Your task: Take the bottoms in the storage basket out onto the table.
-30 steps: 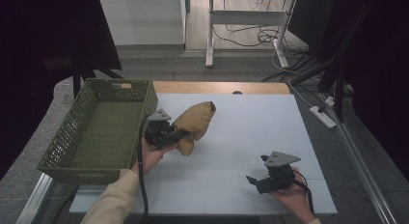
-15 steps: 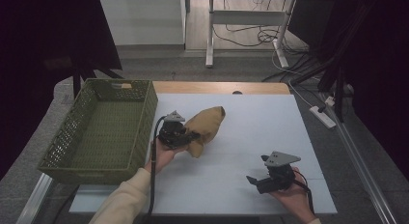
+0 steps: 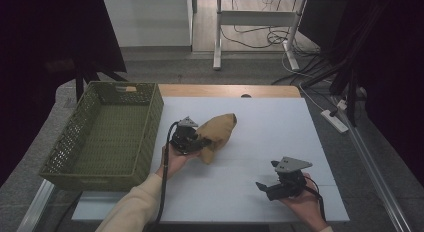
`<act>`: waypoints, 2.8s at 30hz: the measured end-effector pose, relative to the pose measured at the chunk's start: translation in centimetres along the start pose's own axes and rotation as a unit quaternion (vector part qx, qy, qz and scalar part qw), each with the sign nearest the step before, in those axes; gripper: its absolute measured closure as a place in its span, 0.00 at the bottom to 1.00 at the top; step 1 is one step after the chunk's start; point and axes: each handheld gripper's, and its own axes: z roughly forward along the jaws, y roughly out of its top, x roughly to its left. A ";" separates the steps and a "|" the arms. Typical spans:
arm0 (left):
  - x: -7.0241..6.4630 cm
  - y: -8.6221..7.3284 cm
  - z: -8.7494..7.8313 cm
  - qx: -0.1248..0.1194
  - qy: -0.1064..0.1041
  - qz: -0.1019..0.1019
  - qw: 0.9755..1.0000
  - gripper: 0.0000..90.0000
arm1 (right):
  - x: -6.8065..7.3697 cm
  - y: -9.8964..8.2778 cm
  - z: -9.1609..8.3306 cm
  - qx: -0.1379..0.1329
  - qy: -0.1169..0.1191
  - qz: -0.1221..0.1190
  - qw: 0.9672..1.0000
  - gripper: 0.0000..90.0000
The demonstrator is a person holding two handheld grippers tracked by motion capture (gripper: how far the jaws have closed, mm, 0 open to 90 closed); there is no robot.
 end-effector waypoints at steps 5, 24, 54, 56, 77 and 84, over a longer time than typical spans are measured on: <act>0.0 -0.2 0.5 0.009 0.002 0.002 1.000 0.79 | 0.0 0.0 0.0 0.001 0.000 0.000 1.000 0.08; 0.3 -1.3 2.9 0.052 0.016 0.010 0.998 0.76 | 0.0 0.0 0.1 0.003 -0.001 -0.001 1.000 0.08; -0.4 -0.4 0.8 -0.004 0.020 -0.004 1.000 0.28 | 0.0 0.0 0.0 0.002 0.000 -0.002 1.000 0.08; -0.4 -0.4 0.4 -0.011 0.019 -0.005 1.000 0.28 | 0.0 0.0 -0.1 0.002 0.000 -0.003 1.000 0.08; -1.7 0.5 -3.4 -0.034 0.011 0.013 0.999 0.28 | -0.2 0.0 -0.1 -0.007 0.004 0.004 1.000 0.08; -2.4 0.6 -5.5 -0.043 0.015 0.017 0.999 0.28 | -0.4 -0.3 -0.7 -0.017 0.006 0.013 1.000 0.08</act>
